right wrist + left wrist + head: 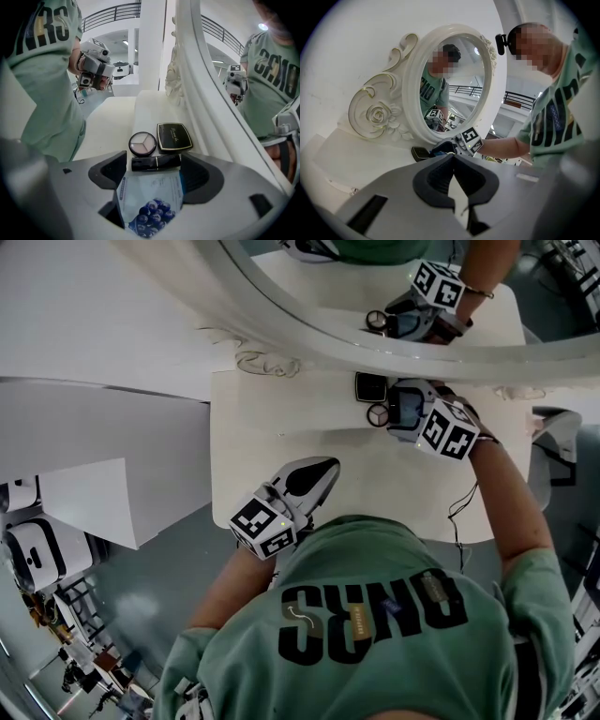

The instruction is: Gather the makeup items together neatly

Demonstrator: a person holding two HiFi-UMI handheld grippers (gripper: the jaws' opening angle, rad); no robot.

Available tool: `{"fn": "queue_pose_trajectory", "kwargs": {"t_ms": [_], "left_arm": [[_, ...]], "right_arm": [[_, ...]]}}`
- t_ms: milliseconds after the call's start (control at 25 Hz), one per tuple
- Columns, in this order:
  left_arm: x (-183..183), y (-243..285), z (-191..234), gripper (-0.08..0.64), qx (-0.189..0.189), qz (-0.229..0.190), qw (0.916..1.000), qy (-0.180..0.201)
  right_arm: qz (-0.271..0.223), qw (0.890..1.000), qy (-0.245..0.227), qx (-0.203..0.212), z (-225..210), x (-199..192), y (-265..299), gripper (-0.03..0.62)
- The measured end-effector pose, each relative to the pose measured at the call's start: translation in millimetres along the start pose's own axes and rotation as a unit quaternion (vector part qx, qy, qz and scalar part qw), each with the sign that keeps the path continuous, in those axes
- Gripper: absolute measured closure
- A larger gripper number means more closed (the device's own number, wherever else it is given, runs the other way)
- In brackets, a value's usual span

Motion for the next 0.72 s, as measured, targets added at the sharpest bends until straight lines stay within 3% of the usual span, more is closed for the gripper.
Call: {"fn": "queue_pose_trajectory", "kwargs": {"t_ms": [200,720], "left_arm": [[-3,-2,2,0.551,0.002,0.001,1.0000,-0.003],[-7,-3,0,0.551,0.001,0.003,1.0000,-0.009]], "right_arm": [[0.023,1.000,0.002,0.010,0,-6,10,0.249],[-0.004,1.000,0.003,0.015,-2,-6,8,0.259]]}}
Point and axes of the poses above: the fingertips, and each gripper's own axes: y forward along the fingers, z to its left, x out of its top, the point moved 5 cm from there along -y, backward along the fingers, and after that the axes turned 12 degrees about z, right-handed, at the moved point
